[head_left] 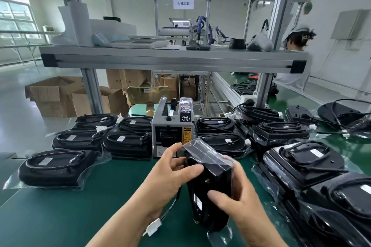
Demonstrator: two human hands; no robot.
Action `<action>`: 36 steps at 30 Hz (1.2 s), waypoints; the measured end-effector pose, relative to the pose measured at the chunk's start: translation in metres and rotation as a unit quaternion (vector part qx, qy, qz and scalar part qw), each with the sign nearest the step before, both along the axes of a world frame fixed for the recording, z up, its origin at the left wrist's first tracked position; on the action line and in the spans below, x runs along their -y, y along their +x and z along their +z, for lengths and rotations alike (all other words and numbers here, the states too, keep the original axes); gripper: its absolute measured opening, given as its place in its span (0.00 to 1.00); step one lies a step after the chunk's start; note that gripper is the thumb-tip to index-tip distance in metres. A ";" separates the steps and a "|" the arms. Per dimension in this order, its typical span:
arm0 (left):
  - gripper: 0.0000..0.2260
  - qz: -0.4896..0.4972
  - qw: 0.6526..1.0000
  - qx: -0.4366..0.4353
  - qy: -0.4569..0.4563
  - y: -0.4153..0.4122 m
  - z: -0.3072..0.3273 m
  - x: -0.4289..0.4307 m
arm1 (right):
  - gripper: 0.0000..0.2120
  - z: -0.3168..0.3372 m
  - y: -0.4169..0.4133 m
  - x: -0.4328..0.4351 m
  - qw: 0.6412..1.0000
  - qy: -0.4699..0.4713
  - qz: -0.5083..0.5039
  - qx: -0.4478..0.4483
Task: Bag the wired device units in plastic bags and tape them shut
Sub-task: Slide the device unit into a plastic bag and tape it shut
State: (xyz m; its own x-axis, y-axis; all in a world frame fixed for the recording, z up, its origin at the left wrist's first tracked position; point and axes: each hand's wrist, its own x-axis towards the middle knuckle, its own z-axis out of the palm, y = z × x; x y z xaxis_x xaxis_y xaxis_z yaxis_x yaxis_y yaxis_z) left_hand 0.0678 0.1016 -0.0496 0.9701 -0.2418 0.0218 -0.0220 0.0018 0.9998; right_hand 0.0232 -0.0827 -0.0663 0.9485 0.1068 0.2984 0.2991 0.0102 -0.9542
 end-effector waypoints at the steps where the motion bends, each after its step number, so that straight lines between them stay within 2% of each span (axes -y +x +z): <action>1: 0.46 -0.001 1.000 0.008 0.002 -0.001 0.000 0.002 | 0.32 0.006 -0.003 0.002 0.999 -0.028 -0.034 0.023; 4: 0.46 0.016 0.998 0.029 0.045 -0.004 -0.001 0.010 | 0.26 0.029 -0.008 0.005 0.981 -0.101 -0.139 0.086; 6: 0.46 0.026 0.995 0.048 0.078 -0.007 -0.001 0.015 | 0.15 0.039 -0.009 0.006 0.972 -0.124 -0.170 0.101; 8: 0.45 0.029 0.993 0.059 0.095 -0.009 -0.001 0.019 | 0.11 0.043 -0.009 0.008 0.968 -0.131 -0.187 0.105; 10: 0.43 0.031 0.992 0.060 0.105 -0.010 -0.001 0.021 | 0.09 0.044 -0.009 0.009 0.969 -0.087 -0.193 0.128; 11: 0.43 0.031 0.992 0.059 0.106 -0.010 -0.002 0.021 | 0.07 0.044 -0.009 0.009 0.973 -0.032 -0.189 0.131; 13: 0.44 0.025 0.992 0.057 0.111 -0.011 -0.002 0.022 | 0.04 0.042 -0.010 0.010 0.975 0.077 -0.177 0.107; 14: 0.44 0.023 0.992 0.058 0.114 -0.011 -0.001 0.022 | 0.02 0.040 -0.011 0.011 0.975 0.087 -0.176 0.099; 15: 0.44 0.024 0.991 0.060 0.116 -0.011 -0.001 0.022 | 0.05 0.039 -0.013 0.013 0.978 0.067 -0.173 0.097; 18: 0.44 0.029 0.991 0.060 0.117 -0.010 0.000 0.021 | 0.31 0.032 -0.016 0.018 0.987 -0.022 -0.144 0.073; 19: 0.44 0.030 0.991 0.061 0.116 -0.010 0.001 0.021 | 0.36 0.030 -0.015 0.019 0.988 -0.044 -0.137 0.059; 21: 0.43 0.030 0.990 0.065 0.124 -0.011 0.002 0.023 | 0.33 0.028 -0.012 0.016 0.990 -0.054 -0.130 0.026; 24: 0.43 0.029 0.988 0.074 0.135 -0.012 0.002 0.027 | 0.10 0.025 -0.007 0.007 0.985 0.007 -0.171 0.034; 25: 0.43 0.032 0.987 0.075 0.140 -0.012 0.002 0.027 | 0.08 0.026 -0.006 0.004 0.981 0.021 -0.189 0.039; 30: 0.41 0.026 0.986 0.069 0.152 -0.014 0.004 0.023 | 0.13 0.025 -0.006 0.003 0.955 0.184 -0.233 0.007; 32: 0.40 0.021 0.985 0.072 0.156 -0.015 0.003 0.021 | 0.14 0.026 -0.009 0.002 0.954 0.178 -0.243 0.013; 34: 0.41 0.017 0.985 0.070 0.155 -0.013 0.003 0.020 | 0.23 0.025 -0.011 0.000 0.962 0.156 -0.222 0.012; 36: 0.42 0.008 0.985 0.066 0.159 -0.011 0.004 0.020 | 0.40 0.022 -0.012 0.002 0.969 0.153 -0.194 -0.016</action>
